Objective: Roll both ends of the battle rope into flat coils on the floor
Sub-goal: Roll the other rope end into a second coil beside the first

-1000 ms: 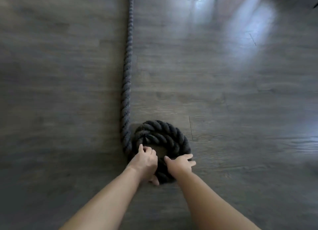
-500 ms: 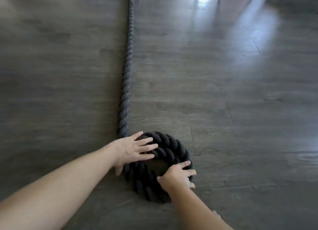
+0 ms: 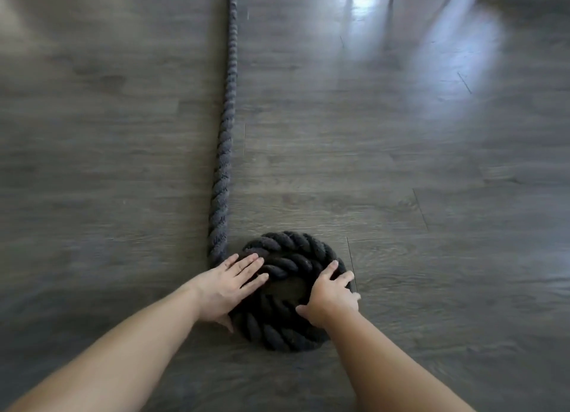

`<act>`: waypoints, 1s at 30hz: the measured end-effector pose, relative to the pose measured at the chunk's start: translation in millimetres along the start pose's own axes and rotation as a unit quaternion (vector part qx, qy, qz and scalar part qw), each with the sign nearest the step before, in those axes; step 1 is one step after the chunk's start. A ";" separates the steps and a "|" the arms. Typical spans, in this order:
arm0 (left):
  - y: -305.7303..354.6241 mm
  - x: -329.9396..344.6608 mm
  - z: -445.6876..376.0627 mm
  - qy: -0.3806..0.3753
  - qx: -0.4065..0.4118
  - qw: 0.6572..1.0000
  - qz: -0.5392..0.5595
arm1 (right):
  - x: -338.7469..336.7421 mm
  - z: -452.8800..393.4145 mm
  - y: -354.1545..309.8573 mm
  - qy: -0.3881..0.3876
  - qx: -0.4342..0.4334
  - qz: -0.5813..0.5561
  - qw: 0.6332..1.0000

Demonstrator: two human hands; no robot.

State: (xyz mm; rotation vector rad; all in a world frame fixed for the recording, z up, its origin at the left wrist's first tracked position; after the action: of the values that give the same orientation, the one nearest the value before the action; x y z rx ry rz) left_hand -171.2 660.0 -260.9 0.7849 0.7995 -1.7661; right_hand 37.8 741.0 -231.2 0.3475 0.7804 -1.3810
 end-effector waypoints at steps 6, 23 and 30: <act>12.2 0.8 4.4 -0.033 -0.104 0.993 0.050 | 4.8 -6.0 -15.2 0.084 0.080 -0.177 0.977; 36.6 -28.9 -39.0 -0.026 -0.308 0.928 0.207 | -39.7 -67.6 -70.2 0.053 0.071 -0.105 0.991; 30.2 -59.2 -54.6 -0.073 -0.315 0.923 0.207 | -69.6 -96.7 -70.9 0.014 0.010 0.032 0.999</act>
State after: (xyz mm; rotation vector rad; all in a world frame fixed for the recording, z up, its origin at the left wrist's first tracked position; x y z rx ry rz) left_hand -117.8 726.4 -249.1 0.3445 0.9458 -1.0758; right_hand -57.7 841.4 -237.6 0.4062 0.7730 -1.3279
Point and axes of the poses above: each hand's wrist, its own z-axis away from the middle knuckle, its own x-axis out of the palm, y = z × x, the point moved 2 cm from there along -z, towards the middle knuckle, and after that the axes turned 13 degrees about -x, right-handed, at the moved point
